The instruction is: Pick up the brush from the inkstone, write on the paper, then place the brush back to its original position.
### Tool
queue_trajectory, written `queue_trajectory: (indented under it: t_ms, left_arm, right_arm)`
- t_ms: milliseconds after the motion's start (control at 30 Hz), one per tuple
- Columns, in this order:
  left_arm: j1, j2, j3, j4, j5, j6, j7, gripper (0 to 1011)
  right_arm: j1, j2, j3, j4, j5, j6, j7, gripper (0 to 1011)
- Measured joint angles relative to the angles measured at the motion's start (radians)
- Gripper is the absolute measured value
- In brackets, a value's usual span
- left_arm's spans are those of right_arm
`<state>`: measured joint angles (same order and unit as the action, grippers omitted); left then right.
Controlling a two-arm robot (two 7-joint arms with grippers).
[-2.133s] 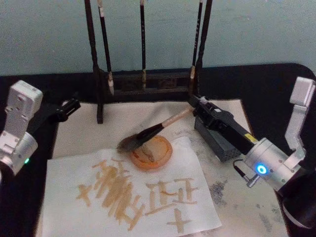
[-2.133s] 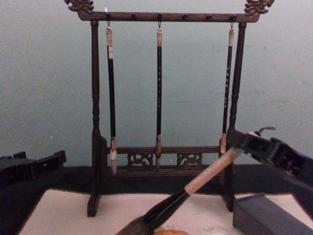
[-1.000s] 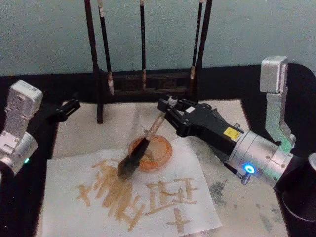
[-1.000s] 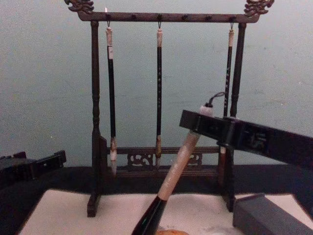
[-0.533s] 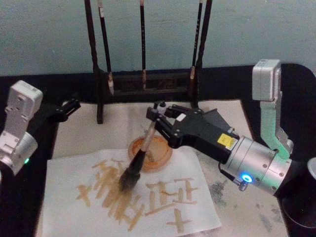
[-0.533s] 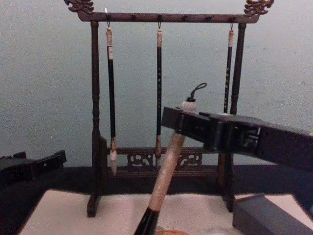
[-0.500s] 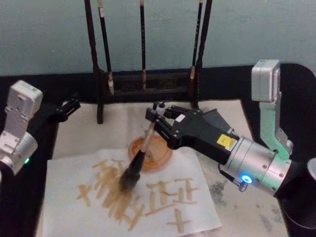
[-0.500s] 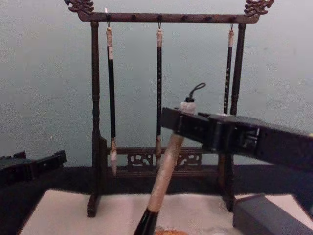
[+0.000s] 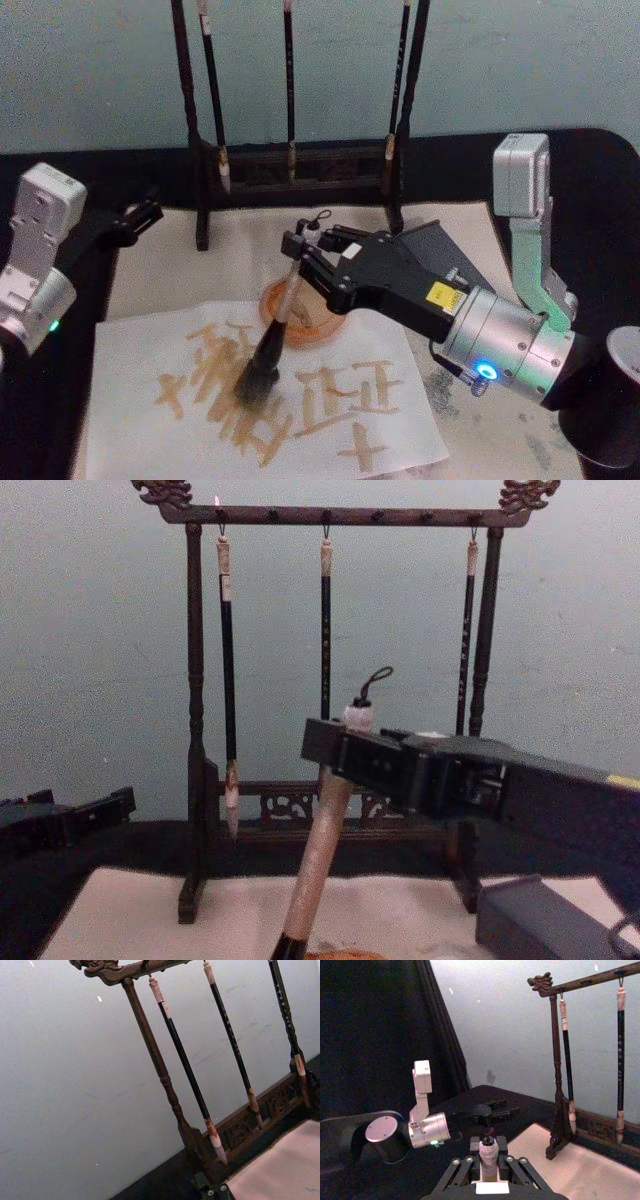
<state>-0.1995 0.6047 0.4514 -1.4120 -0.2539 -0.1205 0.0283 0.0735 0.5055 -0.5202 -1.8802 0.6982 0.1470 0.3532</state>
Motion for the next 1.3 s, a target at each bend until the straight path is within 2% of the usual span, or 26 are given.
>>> queue_trajectory:
  t_ms: [400,1300]
  left_arm:
    - [0.000,0.000,0.000,0.000,0.000,0.000,0.000,1002]
    - [0.000,0.000,0.000,0.000,0.000,0.000,0.000,1000]
  right_arm:
    - [-0.014,0.001,0.020,0.012,-0.002,-0.003,-0.004,203]
    - [-0.099,0.056,0.115,-0.048,0.010,-0.028,-0.020,202]
